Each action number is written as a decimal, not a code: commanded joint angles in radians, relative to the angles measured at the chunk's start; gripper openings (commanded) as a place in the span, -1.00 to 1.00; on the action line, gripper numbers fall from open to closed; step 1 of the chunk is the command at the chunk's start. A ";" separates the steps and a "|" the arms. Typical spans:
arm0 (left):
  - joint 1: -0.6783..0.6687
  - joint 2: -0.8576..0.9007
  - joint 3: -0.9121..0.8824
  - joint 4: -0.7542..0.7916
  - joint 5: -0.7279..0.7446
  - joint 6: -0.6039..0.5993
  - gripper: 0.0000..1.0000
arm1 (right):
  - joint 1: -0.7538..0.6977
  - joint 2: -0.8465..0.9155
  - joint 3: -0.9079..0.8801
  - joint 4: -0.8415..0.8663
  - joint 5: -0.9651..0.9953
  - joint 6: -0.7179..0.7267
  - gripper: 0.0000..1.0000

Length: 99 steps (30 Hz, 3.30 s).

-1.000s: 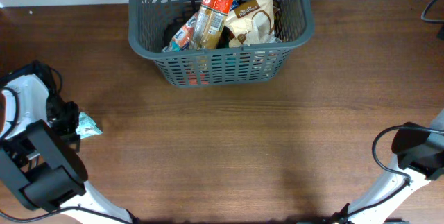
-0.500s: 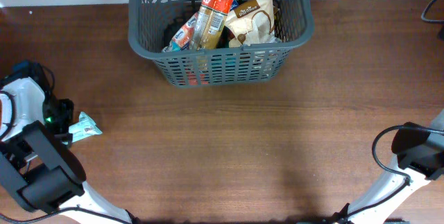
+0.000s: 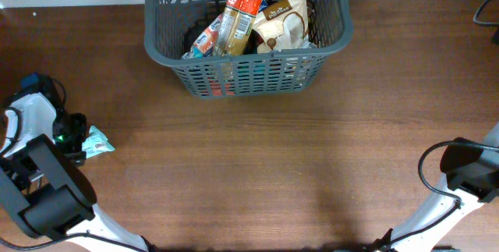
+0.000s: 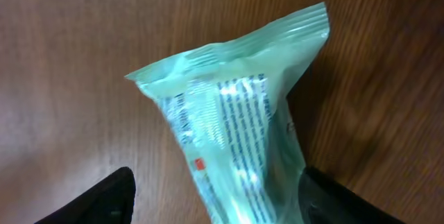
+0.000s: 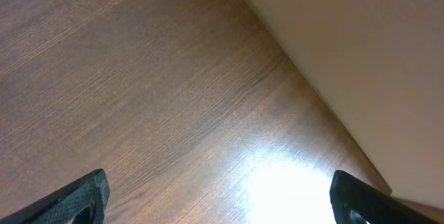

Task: Pack container
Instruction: 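Lower the left gripper onto the green wipes packet and close on it, then lift the wipes packet with the left gripper over the basket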

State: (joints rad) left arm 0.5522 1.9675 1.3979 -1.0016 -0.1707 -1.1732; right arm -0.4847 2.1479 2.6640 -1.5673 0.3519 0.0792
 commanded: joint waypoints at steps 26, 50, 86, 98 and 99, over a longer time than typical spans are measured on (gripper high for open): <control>0.006 -0.014 -0.095 0.078 0.118 0.071 -0.96 | 0.001 0.004 -0.005 0.000 0.015 0.012 0.98; -0.570 -0.184 0.967 0.097 0.070 0.960 -0.96 | 0.001 0.004 -0.004 0.000 0.015 0.012 0.98; -0.838 0.200 0.991 0.005 0.236 1.353 -0.97 | 0.001 0.004 -0.005 0.000 0.015 0.012 0.98; -0.838 0.268 0.985 -0.077 0.235 1.347 -0.96 | 0.001 0.004 -0.005 0.000 0.015 0.012 0.98; -0.838 0.272 0.985 -0.080 0.235 1.347 -0.96 | 0.001 0.004 -0.005 0.000 0.015 0.012 0.98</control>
State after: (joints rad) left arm -0.2897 2.2173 2.3863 -1.0771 0.0711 0.1646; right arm -0.4847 2.1479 2.6640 -1.5673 0.3515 0.0792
